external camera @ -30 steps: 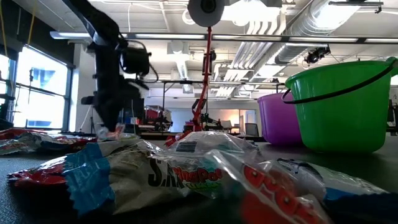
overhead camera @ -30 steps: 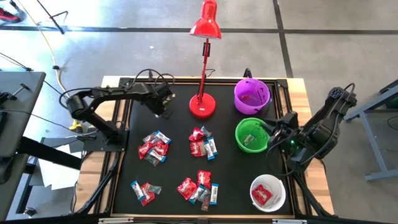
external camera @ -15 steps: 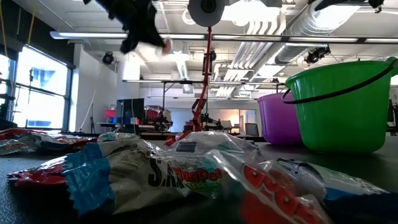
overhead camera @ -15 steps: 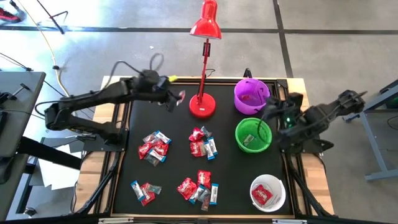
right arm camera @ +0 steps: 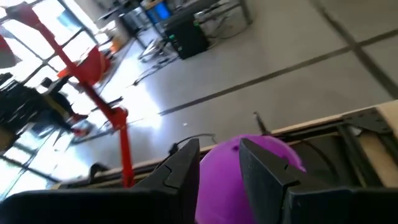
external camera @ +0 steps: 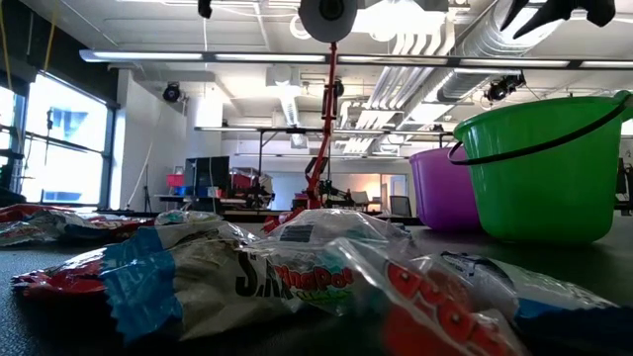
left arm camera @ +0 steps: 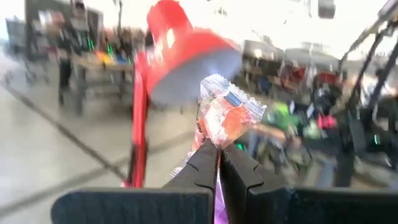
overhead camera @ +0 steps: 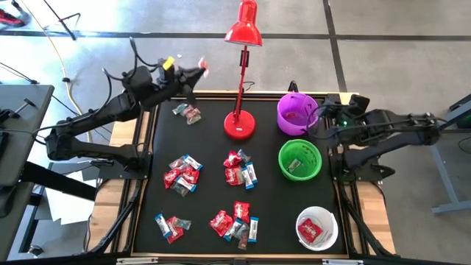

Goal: Organize candy in baskets
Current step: Put the orange gummy into the violet bucket

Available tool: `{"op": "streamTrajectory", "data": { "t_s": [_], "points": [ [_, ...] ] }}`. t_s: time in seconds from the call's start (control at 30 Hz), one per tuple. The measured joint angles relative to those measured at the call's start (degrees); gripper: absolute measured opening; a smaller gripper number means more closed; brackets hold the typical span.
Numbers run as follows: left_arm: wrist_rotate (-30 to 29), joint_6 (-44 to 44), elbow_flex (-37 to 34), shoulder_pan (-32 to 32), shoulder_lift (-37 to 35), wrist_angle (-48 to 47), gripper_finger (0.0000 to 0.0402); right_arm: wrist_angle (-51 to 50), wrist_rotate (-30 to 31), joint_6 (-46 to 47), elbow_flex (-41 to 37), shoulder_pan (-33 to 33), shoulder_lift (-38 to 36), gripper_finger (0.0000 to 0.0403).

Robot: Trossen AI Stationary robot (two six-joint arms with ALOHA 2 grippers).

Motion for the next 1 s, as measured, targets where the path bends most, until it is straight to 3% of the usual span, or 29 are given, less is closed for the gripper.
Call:
{"op": "streamTrajectory", "data": {
  "t_s": [0.37, 0.5, 0.63, 1.0],
  "points": [
    [-1.2, 6.2, 0.0, 5.0, 8.1, 19.1, 0.0000, 0.0, 8.7, -5.0, 0.0, -18.4, 0.0, 0.0107],
    [-0.5, -2.2, 0.0, 7.5, 12.2, 20.8, 0.0000, 0.1, 3.5, -6.0, 0.0, -25.1, 0.0, 0.0107],
    [6.3, -10.7, 0.0, 9.4, 17.2, 23.3, 0.0000, 4.9, -2.4, -14.0, 0.0, -29.3, 0.0, 0.0107],
    [25.8, -27.3, 0.0, 9.9, 24.2, 32.6, 0.0000, 37.7, -16.9, -56.0, 0.0, -30.9, 2.1, 0.0107]
  ]
}}
